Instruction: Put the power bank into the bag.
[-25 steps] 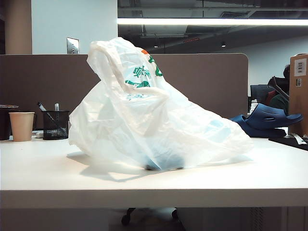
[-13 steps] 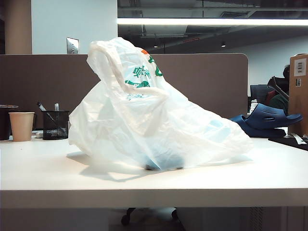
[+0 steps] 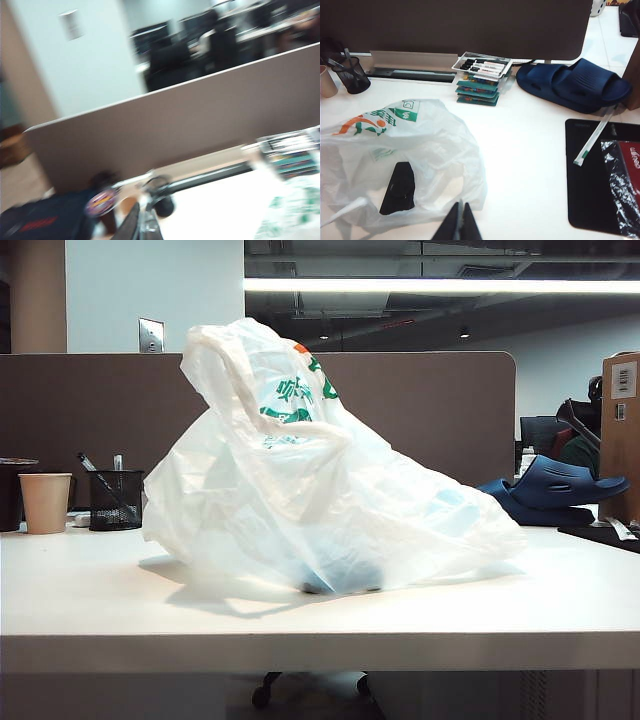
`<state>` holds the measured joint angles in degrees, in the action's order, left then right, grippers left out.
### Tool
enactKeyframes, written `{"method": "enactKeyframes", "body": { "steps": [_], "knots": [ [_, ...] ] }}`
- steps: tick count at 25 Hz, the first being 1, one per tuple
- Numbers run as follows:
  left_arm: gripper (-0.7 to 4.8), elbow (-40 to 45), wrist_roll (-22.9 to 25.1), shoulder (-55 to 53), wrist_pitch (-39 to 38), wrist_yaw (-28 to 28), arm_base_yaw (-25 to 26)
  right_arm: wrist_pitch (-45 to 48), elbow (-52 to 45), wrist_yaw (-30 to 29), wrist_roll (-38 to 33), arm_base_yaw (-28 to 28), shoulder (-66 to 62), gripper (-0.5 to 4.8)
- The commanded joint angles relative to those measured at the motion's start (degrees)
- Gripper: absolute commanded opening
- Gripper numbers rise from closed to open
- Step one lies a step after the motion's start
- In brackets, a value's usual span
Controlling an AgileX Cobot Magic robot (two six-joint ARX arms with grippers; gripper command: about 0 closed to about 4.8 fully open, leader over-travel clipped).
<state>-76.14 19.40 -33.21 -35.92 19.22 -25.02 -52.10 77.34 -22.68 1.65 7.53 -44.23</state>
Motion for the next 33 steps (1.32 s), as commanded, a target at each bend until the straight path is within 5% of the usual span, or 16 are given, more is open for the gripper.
{"method": "enactKeyframes", "body": {
  "steps": [1,4,22,33],
  "knots": [
    [-0.07,0.0,-2.5,0.5,-2.7,-6.7,0.1,1.4,-0.6,-0.2,0.3,0.0,1.9,-0.06],
    [-0.07,2.0,-2.4,1.2,-5.5,-11.0,0.1,1.6,-3.2,-0.2,0.3,0.0,4.4,-0.06],
    [-0.07,34.5,-5.0,22.7,7.3,-29.6,0.1,8.7,-27.9,-0.2,-0.6,0.0,25.4,-0.06],
    [-0.07,54.3,-11.3,29.7,27.9,-29.5,0.1,19.0,-38.5,0.1,-3.6,0.0,32.0,-0.06]
  ]
}}
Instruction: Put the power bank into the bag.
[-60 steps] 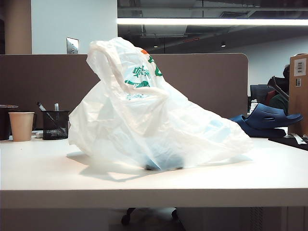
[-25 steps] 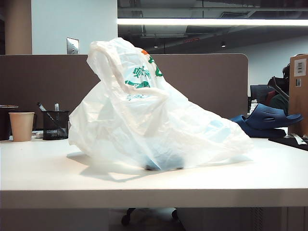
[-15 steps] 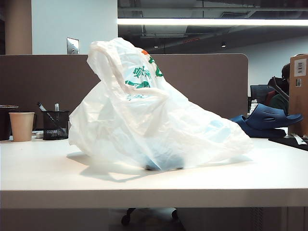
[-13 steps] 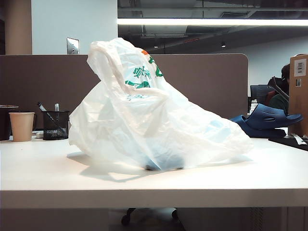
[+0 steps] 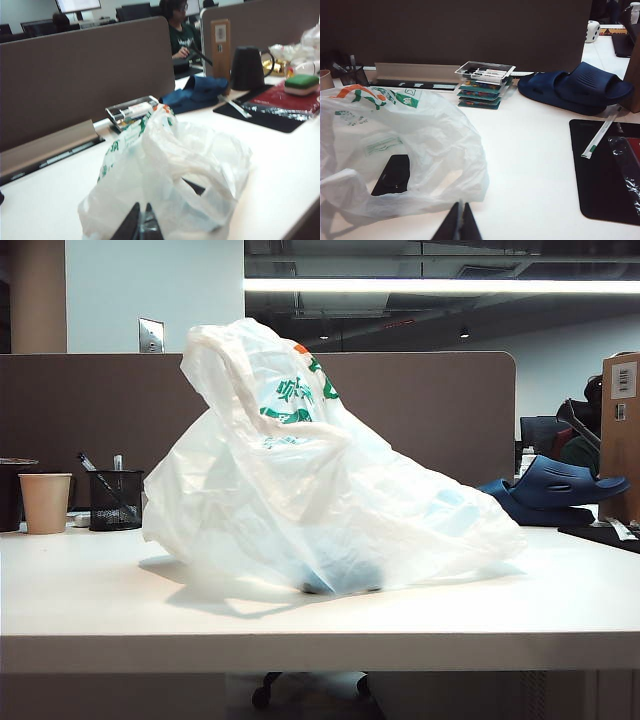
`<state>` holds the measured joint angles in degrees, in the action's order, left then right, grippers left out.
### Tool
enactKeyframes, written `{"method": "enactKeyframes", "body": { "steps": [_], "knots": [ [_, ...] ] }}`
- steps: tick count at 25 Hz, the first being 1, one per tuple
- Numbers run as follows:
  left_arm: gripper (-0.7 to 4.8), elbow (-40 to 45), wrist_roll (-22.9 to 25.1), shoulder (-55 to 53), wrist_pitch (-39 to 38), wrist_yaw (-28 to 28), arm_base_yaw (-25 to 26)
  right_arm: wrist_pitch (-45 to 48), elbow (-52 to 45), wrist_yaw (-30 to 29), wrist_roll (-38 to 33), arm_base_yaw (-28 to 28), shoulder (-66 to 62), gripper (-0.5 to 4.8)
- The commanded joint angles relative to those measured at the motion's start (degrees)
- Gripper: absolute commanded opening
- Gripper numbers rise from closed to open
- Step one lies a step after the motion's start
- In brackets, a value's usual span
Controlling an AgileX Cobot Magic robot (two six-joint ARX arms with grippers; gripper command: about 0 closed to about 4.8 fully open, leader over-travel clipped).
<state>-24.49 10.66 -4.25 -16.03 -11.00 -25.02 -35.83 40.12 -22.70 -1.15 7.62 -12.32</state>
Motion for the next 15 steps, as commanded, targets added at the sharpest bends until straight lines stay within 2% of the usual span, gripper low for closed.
{"method": "enactKeyframes", "body": {
  "steps": [1,4,6,11,15],
  "knots": [
    [-0.07,3.7,-2.9,1.1,9.7,1.9,0.1,3.5,-1.9,0.1,-1.1,0.0,0.1,-0.05],
    [-0.07,7.6,-2.8,1.2,15.6,7.2,0.1,8.4,-5.5,1.6,-3.6,-0.1,0.2,-0.06],
    [-0.07,9.0,-4.1,1.2,18.1,8.8,0.1,9.4,-7.1,2.9,-3.6,-0.1,0.3,-0.06],
    [-0.07,15.3,-3.7,1.4,25.7,7.7,0.1,13.5,-13.8,4.4,-3.6,-0.1,3.6,-0.06],
    [-0.07,18.3,-3.8,1.4,26.5,6.9,0.1,18.2,-20.2,4.4,-5.4,-0.1,9.0,-0.05]
  ]
}}
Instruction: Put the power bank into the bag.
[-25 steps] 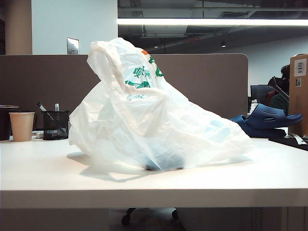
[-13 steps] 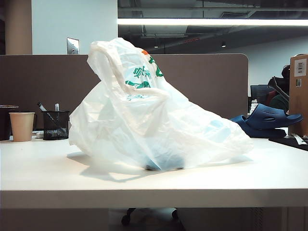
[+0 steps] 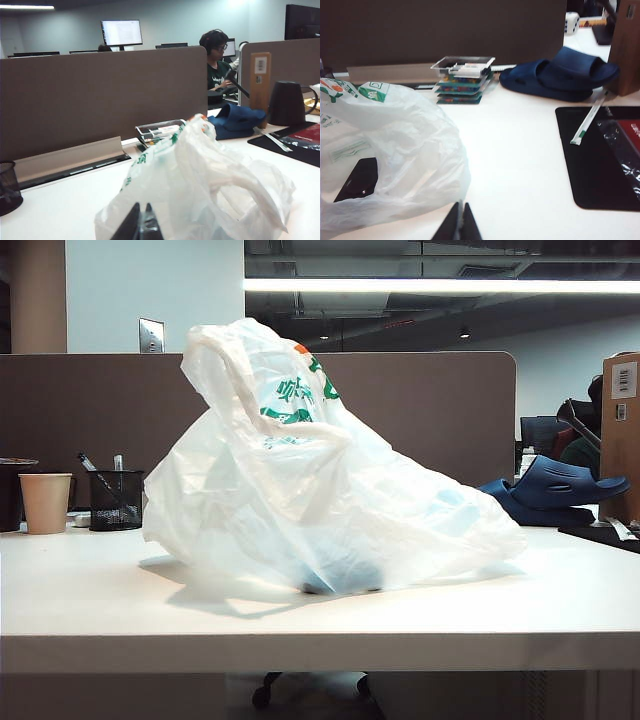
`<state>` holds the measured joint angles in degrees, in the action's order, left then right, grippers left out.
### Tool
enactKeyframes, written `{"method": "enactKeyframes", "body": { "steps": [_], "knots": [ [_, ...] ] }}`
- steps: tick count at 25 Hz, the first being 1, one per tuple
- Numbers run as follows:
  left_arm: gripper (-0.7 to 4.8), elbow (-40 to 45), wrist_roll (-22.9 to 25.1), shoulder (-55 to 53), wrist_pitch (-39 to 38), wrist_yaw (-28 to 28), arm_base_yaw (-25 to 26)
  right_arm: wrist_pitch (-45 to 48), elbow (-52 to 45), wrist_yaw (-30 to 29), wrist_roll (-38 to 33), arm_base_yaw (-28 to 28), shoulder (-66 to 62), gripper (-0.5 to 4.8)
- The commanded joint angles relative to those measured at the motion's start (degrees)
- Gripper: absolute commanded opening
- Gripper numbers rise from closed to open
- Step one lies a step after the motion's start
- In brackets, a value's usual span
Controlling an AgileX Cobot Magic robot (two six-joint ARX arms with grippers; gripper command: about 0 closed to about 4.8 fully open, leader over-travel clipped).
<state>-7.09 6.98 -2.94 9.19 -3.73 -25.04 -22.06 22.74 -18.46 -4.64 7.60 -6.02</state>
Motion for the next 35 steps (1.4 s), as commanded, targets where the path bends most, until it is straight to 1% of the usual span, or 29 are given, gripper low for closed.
{"method": "enactKeyframes", "body": {
  "steps": [1,4,8,11,13,15,19,22,26,30,32,35],
  "knots": [
    [-0.07,1.2,-0.1,0.1,1.3,-0.4,0.1,5.4,-3.8,0.2,-2.0,-0.1,3.7,-0.05],
    [-0.07,1.6,0.1,0.1,1.9,-0.3,0.1,6.4,-7.3,2.0,-2.0,-0.1,6.1,-0.06],
    [-0.07,3.1,0.1,0.2,3.8,-0.6,0.1,9.7,-11.3,2.1,-1.8,-0.1,6.1,-0.06],
    [-0.07,4.2,0.1,0.2,3.8,-2.3,0.1,12.4,-13.4,2.1,-1.1,-0.1,6.1,-0.06],
    [-0.07,4.8,0.2,0.2,3.9,-2.6,0.1,13.9,-14.8,3.9,-1.0,-0.1,6.1,-0.05],
    [-0.07,5.2,1.4,0.2,4.2,-2.8,0.1,14.7,-15.8,5.5,0.5,-0.1,6.1,-0.05],
    [-0.07,6.7,1.6,0.1,6.0,-2.8,0.1,17.7,-17.9,6.1,0.8,-0.1,6.1,-0.06],
    [-0.07,6.7,1.6,0.1,6.5,-2.7,0.1,20.2,-20.1,7.9,0.9,-0.1,6.1,-0.05],
    [-0.07,6.7,1.6,0.1,6.8,-1.4,0.1,20.8,-21.5,10.3,1.9,-0.1,6.1,-0.06],
    [-0.07,6.7,1.8,0.1,6.8,-1.2,0.1,21.0,-21.9,12.6,2.7,0.0,6.1,-0.06],
    [-0.07,6.7,3.8,0.1,6.8,-1.2,0.1,21.0,-22.0,12.6,3.6,0.0,6.1,-0.06],
    [-0.07,6.7,5.3,0.1,6.8,-0.8,0.1,21.0,-22.1,12.6,3.6,0.0,6.1,-0.05]
  ]
}}
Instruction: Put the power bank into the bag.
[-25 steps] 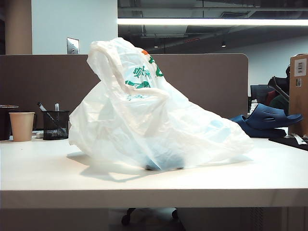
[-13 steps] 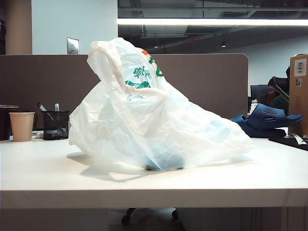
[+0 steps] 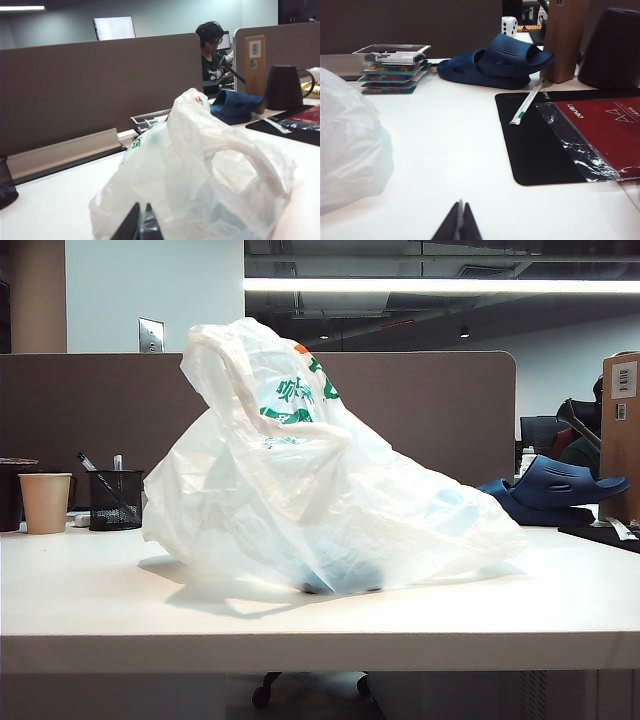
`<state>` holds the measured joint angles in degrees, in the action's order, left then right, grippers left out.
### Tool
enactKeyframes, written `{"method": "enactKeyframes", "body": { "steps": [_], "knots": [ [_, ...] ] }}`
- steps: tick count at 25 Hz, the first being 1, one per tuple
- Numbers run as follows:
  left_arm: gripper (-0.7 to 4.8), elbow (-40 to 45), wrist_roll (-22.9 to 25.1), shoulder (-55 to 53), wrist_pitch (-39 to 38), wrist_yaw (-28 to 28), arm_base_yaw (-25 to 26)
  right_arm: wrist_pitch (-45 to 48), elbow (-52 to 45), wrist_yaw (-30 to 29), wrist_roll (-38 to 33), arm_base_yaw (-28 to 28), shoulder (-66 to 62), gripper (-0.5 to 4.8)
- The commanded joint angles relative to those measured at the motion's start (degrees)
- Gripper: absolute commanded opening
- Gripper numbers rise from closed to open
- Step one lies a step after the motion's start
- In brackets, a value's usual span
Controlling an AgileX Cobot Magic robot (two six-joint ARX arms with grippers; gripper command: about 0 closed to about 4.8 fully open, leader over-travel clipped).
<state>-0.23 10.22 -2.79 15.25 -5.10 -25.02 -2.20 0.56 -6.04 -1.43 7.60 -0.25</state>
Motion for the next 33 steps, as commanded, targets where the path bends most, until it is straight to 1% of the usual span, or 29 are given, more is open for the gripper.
{"method": "enactKeyframes", "body": {
  "steps": [1,6,9,11,14,17,20,23,25,26,28,30,32,33],
  "knots": [
    [-0.07,-0.2,2.2,0.0,0.7,1.8,0.1,1.2,0.1,0.1,0.4,0.0,0.4,-0.06],
    [-0.07,-0.2,4.6,0.0,0.4,4.1,0.1,1.2,0.1,0.2,0.4,0.0,0.4,-0.05],
    [-0.07,-0.2,4.8,0.0,0.3,5.8,0.1,1.2,0.1,0.1,0.4,0.0,0.4,-0.05],
    [-0.07,-0.2,4.8,0.0,0.3,6.0,0.1,1.1,0.1,0.1,0.4,0.0,0.4,-0.05],
    [-0.07,-0.2,5.9,0.0,0.1,7.7,0.1,1.2,0.1,-0.1,0.4,0.0,0.4,-0.06],
    [-0.07,-0.2,5.9,0.0,-0.1,7.9,0.1,1.1,0.1,-0.1,0.4,-0.1,0.4,-0.05],
    [-0.07,-0.2,5.4,0.0,-0.3,5.7,0.1,0.6,0.1,-0.1,0.2,-0.1,0.4,-0.05],
    [-0.07,-0.2,5.4,0.0,-0.7,1.2,0.1,0.7,0.1,-0.7,0.2,-0.1,0.4,-0.05],
    [-0.07,-0.2,5.4,0.0,-1.2,-1.5,0.1,0.7,0.1,-2.3,0.2,-0.1,0.4,-0.06],
    [-0.07,-0.2,5.4,0.0,-1.5,-1.7,0.1,0.6,0.1,-3.1,0.2,-0.1,0.4,-0.05],
    [-0.07,-0.2,4.0,0.0,-2.6,-1.8,0.1,0.5,0.1,-4.5,0.2,-0.1,0.4,-0.06],
    [-0.07,-0.2,1.8,0.0,-4.0,-1.8,0.1,0.2,0.1,-4.6,0.2,-0.1,0.4,-0.05],
    [-0.07,-0.2,-1.8,0.0,-6.0,-1.8,0.1,-0.4,0.1,-4.6,0.2,-0.1,0.4,-0.06],
    [-0.07,-0.2,-4.4,0.0,-7.0,-1.7,0.1,-0.7,0.1,-4.4,0.2,-0.1,0.4,-0.05]
  ]
}}
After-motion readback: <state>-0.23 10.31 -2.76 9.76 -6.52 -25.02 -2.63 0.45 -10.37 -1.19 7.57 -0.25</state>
